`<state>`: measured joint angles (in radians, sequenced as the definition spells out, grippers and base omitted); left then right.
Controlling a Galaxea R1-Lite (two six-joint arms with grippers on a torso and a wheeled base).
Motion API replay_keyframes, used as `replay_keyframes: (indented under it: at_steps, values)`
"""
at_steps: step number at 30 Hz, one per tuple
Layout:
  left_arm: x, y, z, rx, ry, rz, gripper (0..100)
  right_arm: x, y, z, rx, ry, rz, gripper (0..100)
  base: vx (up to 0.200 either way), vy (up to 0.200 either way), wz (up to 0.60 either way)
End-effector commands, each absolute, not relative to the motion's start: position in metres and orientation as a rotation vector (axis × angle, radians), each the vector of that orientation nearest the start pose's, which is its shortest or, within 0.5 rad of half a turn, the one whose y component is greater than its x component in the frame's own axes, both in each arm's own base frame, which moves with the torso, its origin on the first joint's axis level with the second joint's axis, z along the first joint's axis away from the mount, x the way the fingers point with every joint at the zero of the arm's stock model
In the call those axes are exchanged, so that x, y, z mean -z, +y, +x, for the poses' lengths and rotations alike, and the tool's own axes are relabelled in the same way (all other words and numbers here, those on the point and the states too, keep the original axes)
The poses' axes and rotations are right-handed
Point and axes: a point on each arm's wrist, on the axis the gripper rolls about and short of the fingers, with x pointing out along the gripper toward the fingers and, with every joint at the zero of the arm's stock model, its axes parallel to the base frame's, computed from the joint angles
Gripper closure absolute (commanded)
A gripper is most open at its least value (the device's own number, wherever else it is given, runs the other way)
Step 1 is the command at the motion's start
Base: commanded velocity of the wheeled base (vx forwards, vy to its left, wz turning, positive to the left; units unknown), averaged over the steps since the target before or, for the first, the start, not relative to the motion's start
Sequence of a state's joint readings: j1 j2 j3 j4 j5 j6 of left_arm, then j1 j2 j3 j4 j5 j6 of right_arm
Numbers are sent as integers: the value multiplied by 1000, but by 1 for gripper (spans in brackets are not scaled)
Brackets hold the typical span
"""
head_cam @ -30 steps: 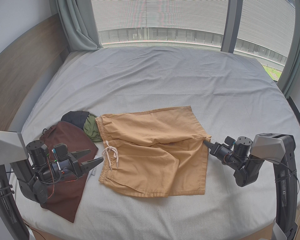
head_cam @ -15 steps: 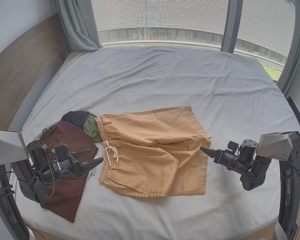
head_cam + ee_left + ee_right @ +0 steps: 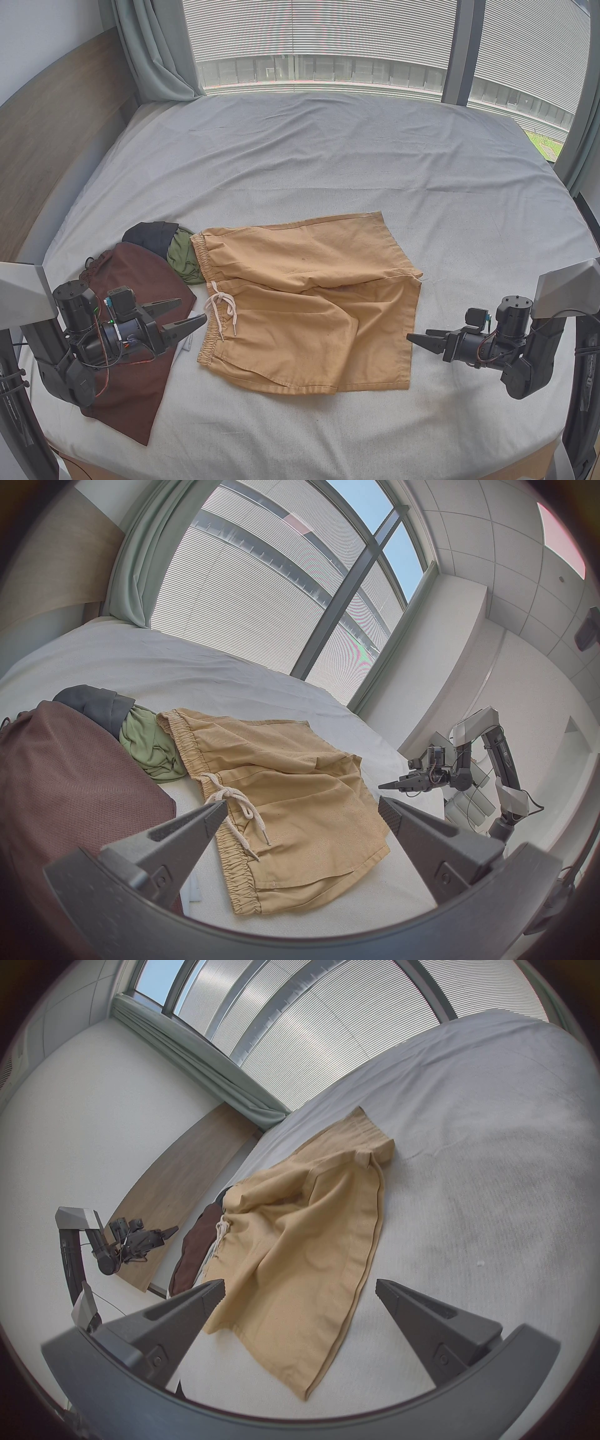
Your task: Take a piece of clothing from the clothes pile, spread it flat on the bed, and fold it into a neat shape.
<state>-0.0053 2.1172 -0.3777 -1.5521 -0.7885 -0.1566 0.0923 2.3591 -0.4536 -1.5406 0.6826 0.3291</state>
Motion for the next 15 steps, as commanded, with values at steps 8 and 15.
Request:
replay_keyframes:
  at_steps: [8, 15]
  values:
    - [-54, -17, 295, 776, 239, -221, 0, 21, 52, 297, -726, 559, 418, 0, 0, 0, 0]
    - [-53, -18, 295, 777, 240, -220, 0, 25, 56, 289, -735, 599, 422, 0, 0, 0, 0]
